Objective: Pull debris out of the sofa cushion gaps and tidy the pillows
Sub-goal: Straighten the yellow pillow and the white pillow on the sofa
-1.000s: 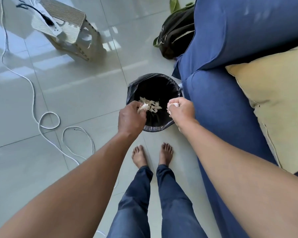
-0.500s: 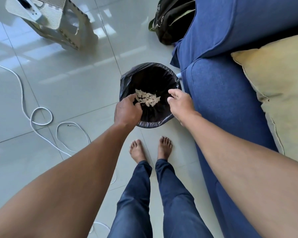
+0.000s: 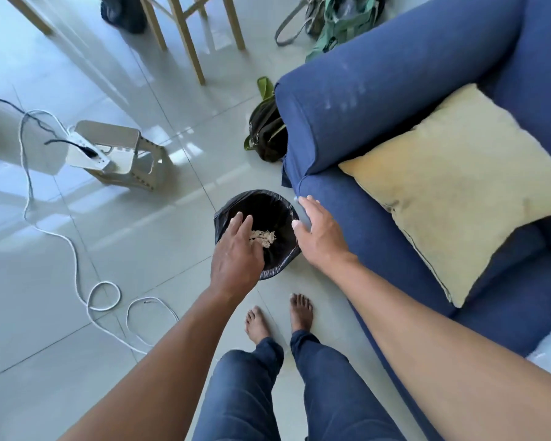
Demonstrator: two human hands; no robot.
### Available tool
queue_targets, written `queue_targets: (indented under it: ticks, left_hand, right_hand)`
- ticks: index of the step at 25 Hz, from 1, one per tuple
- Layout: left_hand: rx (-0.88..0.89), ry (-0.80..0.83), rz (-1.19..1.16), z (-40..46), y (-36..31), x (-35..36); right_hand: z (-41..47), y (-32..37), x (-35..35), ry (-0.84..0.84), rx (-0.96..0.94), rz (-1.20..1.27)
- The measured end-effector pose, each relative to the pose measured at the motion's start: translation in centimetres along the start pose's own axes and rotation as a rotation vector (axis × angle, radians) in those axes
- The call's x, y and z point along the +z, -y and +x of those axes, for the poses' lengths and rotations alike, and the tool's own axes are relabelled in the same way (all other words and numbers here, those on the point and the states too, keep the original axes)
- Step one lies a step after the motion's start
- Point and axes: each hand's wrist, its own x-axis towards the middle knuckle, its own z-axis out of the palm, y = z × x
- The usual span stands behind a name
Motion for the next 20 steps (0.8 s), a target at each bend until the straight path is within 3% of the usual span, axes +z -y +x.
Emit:
queue_targets:
  ticks: [5,13,20]
  left_hand:
    - [0.165,0.009,-0.004,-4.7,-4.3,-2.7]
    - [0.558,0.194,0.053,-8.6,-11.7,-4.1]
    - [0.748,0.27,0.049,-8.3,-20.4,-3.8]
  right_hand:
    - [-7.9,-1.3,-6.5,-0.174,-0.02,0.016]
    - [-20.2,-3.6,-10.4,-0.54,0.198,0.171]
    - [-24.5,-6.7,-13.6,-0.757,0.308,0.285]
